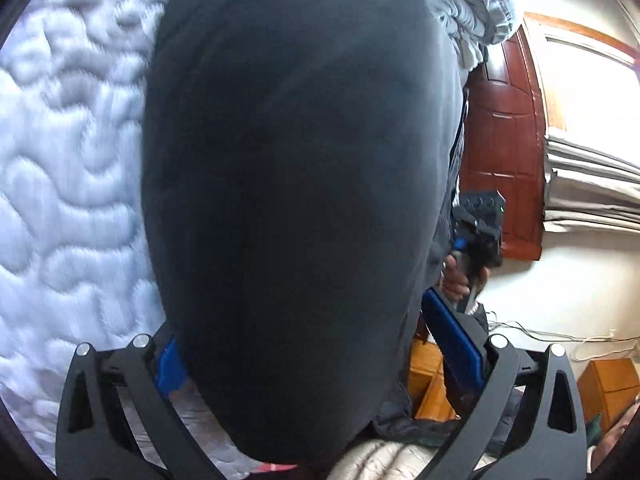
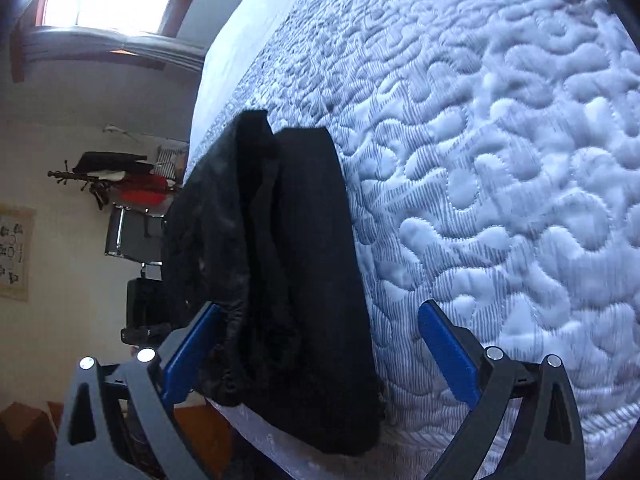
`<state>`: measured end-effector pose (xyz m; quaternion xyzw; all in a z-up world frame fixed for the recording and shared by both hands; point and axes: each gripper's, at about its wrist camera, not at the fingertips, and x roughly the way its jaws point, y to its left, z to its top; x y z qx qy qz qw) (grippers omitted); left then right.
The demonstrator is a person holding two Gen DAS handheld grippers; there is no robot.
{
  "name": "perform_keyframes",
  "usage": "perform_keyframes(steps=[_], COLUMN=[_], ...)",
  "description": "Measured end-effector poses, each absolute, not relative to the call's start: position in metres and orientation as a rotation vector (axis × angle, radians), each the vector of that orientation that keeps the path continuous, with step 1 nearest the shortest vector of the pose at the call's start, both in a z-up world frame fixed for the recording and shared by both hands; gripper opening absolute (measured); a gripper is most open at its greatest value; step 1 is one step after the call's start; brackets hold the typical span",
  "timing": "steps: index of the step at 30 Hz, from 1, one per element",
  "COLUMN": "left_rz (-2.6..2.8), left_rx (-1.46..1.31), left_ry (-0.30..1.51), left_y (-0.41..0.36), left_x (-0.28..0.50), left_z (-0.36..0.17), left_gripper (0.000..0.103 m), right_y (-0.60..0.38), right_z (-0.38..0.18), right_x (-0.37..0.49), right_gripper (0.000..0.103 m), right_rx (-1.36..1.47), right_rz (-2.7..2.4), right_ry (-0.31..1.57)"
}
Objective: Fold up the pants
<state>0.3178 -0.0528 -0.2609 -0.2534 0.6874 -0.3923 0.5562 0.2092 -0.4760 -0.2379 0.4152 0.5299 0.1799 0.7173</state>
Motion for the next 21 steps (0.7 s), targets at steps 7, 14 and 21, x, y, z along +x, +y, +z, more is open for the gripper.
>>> perform_keyframes(steps=[7, 14, 21], left_rz=[-0.808, -0.907, -0.803], left_rx=[-0.691, -0.666, -0.663], left_ry=[1.583, 1.609, 1.666], left_y=[-0.06, -0.085, -0.095], left_x=[0.314, 0.307, 0.31], left_z=[-0.272, -0.257, -0.272], left_gripper=[0.1, 0.1, 0.1], right_y=[-0.465, -0.427, -0.427], right_z=[-0.254, -0.246, -0.247], right_x=[0.228, 0.243, 0.241], right_gripper=[0.1, 0.1, 0.098], right_rx=[0.938, 0.738, 0.771], right_rz=[0.502, 0.578, 0.566], right_ry=[1.224, 1.276, 1.259])
